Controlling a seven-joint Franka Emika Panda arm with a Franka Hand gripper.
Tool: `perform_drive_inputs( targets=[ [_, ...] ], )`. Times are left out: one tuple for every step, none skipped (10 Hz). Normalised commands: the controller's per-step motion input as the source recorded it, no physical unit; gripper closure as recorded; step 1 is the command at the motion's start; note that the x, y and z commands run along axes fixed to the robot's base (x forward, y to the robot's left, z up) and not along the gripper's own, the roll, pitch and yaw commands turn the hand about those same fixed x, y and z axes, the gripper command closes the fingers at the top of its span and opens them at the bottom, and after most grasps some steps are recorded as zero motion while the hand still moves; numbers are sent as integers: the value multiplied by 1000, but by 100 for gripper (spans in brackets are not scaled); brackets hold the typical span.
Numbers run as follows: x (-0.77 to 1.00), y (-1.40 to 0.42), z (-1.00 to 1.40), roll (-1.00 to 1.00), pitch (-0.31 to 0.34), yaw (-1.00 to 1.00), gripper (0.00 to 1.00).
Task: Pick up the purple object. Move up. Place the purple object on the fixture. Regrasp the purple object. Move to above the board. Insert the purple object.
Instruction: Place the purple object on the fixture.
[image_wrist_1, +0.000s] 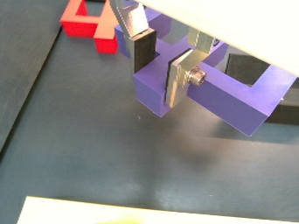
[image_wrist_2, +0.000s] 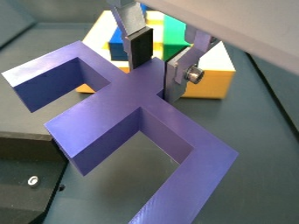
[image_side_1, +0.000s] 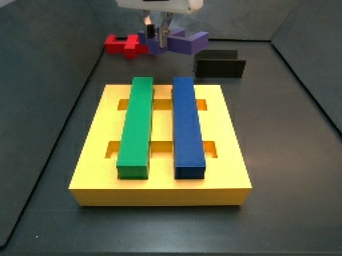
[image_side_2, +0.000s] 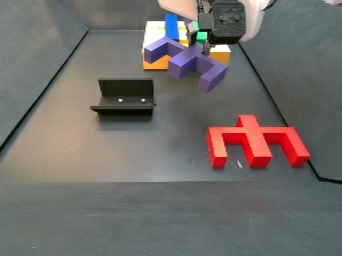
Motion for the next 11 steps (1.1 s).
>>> perform_drive_inputs(
  targets=[
    [226, 0, 126, -534, 180, 520, 100],
    [260, 0, 123, -554, 214, 486, 100],
    [266, 0, 126, -569, 229, 471, 100],
    [326, 0, 123, -597, 309, 411, 100],
    [454, 0, 160, -637, 486, 254, 100],
    [457, 0, 160, -657, 506, 243, 100],
    [443, 0, 146, -646, 486, 266, 100],
    [434, 0, 140, -626, 463, 286, 100],
    [440, 0, 129, -597, 423, 300, 100],
    [457, 0, 131, -574, 406, 300, 100],
    [463, 0, 163, -531, 400, 303, 100]
  ],
)
